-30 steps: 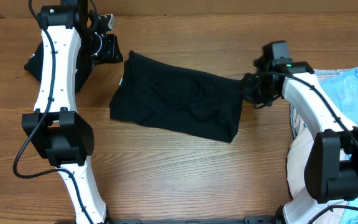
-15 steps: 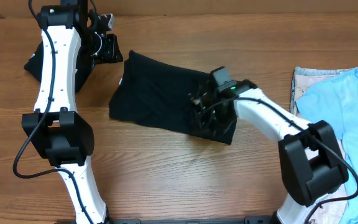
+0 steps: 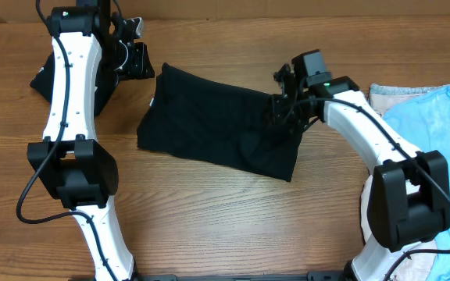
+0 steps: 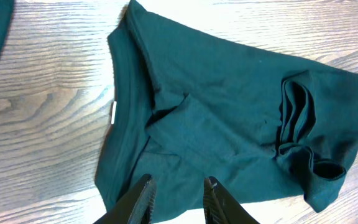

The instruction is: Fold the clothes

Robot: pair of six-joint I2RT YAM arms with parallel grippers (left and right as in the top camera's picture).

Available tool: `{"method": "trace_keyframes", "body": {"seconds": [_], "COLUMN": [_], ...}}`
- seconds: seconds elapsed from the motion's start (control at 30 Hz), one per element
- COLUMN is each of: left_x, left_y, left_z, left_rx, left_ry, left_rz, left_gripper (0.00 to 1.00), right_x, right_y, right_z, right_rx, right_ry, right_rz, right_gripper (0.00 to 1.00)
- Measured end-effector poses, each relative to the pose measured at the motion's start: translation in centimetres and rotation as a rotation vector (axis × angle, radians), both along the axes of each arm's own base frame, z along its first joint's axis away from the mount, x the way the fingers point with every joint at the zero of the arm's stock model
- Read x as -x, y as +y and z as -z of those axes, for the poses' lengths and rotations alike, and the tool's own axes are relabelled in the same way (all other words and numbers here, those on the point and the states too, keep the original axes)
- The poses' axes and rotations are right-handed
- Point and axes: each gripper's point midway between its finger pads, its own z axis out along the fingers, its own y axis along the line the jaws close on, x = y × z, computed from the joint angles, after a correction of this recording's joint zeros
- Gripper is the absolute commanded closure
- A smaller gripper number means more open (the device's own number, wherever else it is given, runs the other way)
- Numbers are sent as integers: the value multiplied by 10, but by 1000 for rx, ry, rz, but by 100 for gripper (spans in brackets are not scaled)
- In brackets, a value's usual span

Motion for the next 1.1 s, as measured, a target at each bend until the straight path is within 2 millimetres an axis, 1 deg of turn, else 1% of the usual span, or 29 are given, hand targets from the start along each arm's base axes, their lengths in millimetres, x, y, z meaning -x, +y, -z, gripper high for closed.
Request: {"method": "trace_keyframes", "body": {"seconds": [0.03, 0.13, 0.23, 0.3, 0.43, 0.5, 0.53, 0.6, 0.7, 0.77, 0.83, 0.97, 1.0, 1.03, 1.1], "left_x": [-1, -2, -2, -2, -2, -2, -2, -2, -2, -2, -3, -3, -3, -3, -3], "left_y": [0, 0, 0, 0, 0, 0, 0, 0, 0, 0, 0, 0, 0, 0, 0], "left_z": [0, 0, -1, -1, 0, 0, 0, -1, -1, -1, -1, -1, -1, -1, -1], "left_rx": [0, 0, 0, 0, 0, 0, -1, 0, 0, 0, -1, 0, 0, -1, 0], "left_ry": [-3, -9, -9, -9, -9, -9, -9, -9, -10, -10, -12, -12, -12, -12, -12], "left_rz": [0, 0, 0, 0, 0, 0, 0, 0, 0, 0, 0, 0, 0, 0, 0], "left_gripper": [70, 70, 70, 69, 70, 70, 70, 70, 70, 70, 70, 69, 69, 69, 69], "right_x": [-4, -12, -18, -17, -4, -2, -4, -12, -21, -25, -28, -30, -30, -31, -31], "right_y": [-3, -2, 9, 19, 35, 37, 37, 38, 41, 41, 41, 40, 39, 39, 39], "right_z": [-1, -4, -3, 9, 51, 62, 63, 60, 57, 55, 56, 63, 65, 65, 63], "right_rx": [1, -3, -10, 7, 56, 63, 61, 49, 34, 32, 34, 42, 45, 46, 38], "right_ry": [-16, -48, -79, -68, 27, 50, 49, 26, -2, -15, -21, -5, -3, -1, 5], "right_rz": [6, 15, 0, -14, -25, -12, -3, 22, 53, 70, 90, 129, 134, 140, 150], "right_gripper": [43, 41, 38, 37, 37, 38, 39, 45, 46, 51, 61, 88, 94, 96, 96]}}
